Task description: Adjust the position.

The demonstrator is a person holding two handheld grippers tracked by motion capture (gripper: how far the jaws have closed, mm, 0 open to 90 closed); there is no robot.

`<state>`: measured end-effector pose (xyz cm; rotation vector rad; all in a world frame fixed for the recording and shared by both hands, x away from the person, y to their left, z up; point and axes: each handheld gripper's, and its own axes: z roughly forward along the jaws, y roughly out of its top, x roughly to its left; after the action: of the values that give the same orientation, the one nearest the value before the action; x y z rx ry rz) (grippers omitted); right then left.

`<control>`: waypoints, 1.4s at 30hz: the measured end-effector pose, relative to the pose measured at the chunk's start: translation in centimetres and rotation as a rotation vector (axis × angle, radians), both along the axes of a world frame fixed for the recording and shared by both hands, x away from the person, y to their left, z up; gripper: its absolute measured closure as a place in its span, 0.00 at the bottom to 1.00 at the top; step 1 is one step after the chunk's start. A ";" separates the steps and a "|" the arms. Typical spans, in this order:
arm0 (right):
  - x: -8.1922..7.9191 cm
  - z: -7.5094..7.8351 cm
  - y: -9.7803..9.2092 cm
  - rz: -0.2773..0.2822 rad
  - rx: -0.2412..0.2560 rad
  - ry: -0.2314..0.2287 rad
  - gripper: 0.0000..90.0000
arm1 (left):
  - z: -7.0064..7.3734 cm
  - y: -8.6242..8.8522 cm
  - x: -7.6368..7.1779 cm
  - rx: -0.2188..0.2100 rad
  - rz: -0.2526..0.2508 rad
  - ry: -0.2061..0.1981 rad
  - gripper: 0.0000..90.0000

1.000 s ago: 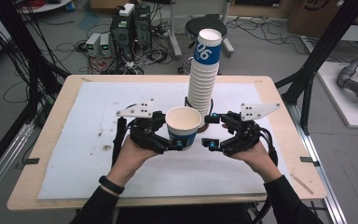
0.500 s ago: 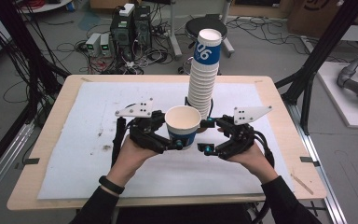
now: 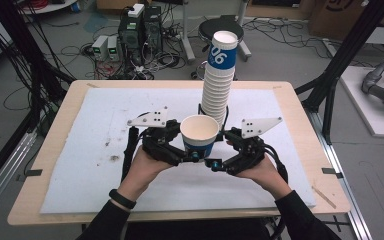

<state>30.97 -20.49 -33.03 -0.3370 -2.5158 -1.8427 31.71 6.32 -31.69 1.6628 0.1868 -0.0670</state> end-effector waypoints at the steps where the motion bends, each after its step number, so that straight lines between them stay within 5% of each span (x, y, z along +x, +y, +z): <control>1: 0.0 0.0 0.1 0.000 0.002 0.000 0.20 | 0.0 -0.1 0.0 0.000 -0.002 0.002 0.28; 7: -0.2 -0.2 0.7 0.002 0.002 0.005 0.21 | -0.3 -0.5 0.0 -0.007 -0.008 0.008 0.28; 13: -0.4 -0.5 1.2 0.005 -0.007 0.018 0.32 | -0.5 -0.8 -0.1 -0.006 -0.013 0.013 0.28; 32: -0.4 -0.8 1.5 0.020 -0.042 0.010 0.34 | 0.2 -0.4 -0.3 -0.017 0.001 0.014 0.19; 42: -0.4 -0.9 1.6 0.025 -0.044 0.007 0.33 | 0.2 -0.3 -0.4 -0.025 0.002 0.010 0.25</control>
<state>30.58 -18.94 -33.90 -0.3109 -2.5463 -1.7770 31.35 6.00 -31.48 1.6379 0.1950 -0.0759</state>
